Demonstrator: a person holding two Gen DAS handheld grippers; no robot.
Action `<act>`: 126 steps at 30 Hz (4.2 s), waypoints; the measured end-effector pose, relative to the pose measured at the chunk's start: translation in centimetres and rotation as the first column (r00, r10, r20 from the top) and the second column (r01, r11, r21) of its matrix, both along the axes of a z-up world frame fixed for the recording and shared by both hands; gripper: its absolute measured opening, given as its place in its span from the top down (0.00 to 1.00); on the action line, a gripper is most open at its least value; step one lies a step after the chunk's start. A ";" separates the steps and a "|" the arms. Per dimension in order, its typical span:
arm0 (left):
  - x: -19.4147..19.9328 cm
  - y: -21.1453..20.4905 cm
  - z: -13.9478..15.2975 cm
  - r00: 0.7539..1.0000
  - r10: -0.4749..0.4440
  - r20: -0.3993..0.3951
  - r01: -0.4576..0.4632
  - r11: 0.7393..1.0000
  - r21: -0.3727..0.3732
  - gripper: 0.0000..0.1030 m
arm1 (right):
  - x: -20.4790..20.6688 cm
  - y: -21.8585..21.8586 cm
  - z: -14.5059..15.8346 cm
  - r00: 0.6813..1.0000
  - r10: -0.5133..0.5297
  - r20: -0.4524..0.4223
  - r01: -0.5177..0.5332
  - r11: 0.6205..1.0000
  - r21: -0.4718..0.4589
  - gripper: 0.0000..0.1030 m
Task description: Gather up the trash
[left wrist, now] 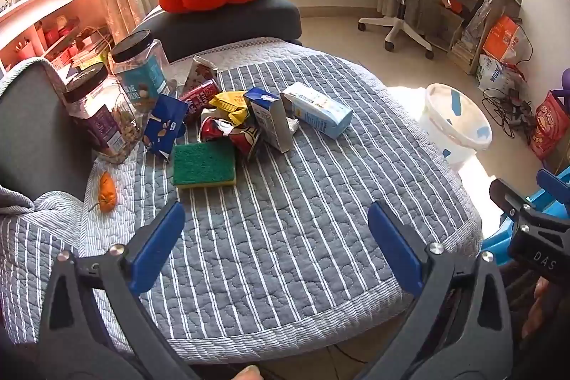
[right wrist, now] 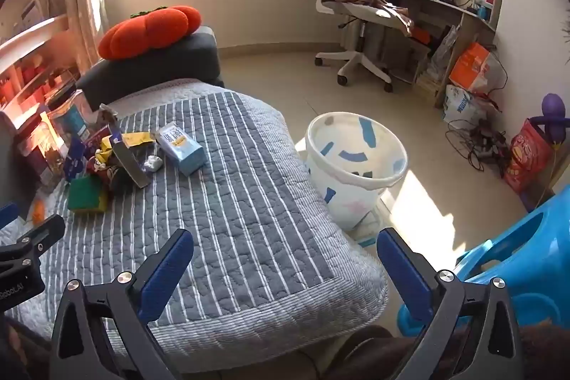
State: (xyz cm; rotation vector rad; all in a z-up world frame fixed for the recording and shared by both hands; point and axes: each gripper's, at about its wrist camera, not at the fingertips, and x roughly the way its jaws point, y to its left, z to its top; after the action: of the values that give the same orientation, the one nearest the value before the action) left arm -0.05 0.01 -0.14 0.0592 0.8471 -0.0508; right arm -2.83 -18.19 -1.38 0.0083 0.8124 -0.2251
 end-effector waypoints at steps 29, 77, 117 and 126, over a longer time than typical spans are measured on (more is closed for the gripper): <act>0.3 0.9 -1.1 0.998 0.009 -0.067 -0.010 1.000 -0.016 0.01 | 0.4 0.9 -0.9 0.999 0.014 -0.030 -0.013 1.000 0.007 0.00; 0.1 0.7 -1.1 0.998 0.008 -0.069 -0.009 1.000 -0.014 0.01 | 0.3 0.6 -1.2 1.000 -0.013 -0.024 0.013 1.000 0.012 0.00; 9.0 7.5 0.2 0.975 0.045 -0.218 -0.078 0.986 -0.146 0.01 | 10.5 0.1 4.1 0.973 0.146 -0.177 -0.137 0.989 0.062 0.00; 14.8 6.1 -2.1 0.969 -0.082 -0.231 0.015 0.960 -0.278 0.09 | 16.5 -0.1 -1.4 0.929 0.196 -0.313 -0.152 0.975 0.159 0.00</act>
State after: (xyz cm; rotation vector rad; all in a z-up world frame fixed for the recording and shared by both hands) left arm 14.73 6.09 -2.22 -0.1918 1.0749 -0.2255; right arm 13.70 -18.33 -2.82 0.0235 1.1528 -0.0011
